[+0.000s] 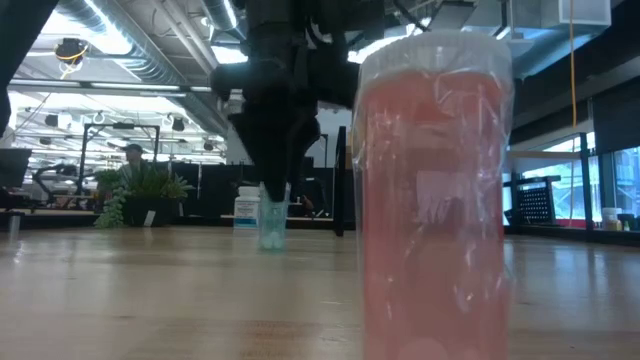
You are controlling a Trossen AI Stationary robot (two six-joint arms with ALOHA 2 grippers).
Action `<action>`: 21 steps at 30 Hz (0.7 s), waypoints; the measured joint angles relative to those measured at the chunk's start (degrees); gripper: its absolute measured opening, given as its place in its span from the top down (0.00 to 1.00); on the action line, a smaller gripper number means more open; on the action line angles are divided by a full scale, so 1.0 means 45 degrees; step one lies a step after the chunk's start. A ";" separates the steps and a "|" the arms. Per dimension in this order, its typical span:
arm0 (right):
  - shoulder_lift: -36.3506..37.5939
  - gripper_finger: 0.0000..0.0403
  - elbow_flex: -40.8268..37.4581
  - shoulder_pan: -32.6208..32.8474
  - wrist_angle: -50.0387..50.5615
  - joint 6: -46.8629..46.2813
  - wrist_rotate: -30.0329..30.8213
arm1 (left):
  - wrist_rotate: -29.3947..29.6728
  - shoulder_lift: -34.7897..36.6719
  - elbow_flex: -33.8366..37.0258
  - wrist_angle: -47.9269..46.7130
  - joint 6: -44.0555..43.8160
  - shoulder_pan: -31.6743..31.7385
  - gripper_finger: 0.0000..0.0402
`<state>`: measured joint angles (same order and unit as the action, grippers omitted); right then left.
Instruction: Pick and place medicine bottles onto shelf by color
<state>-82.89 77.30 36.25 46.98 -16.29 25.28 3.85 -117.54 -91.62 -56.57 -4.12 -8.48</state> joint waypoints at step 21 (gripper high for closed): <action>0.0000 0.50 0.0000 -0.0004 -0.0001 0.0008 0.0000 | 0.1265 0.0222 -0.2902 -0.4127 -0.1295 -0.0523 0.37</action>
<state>-82.89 77.30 36.23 46.98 -16.25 25.28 9.54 -116.54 -104.68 -75.14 -9.95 -10.84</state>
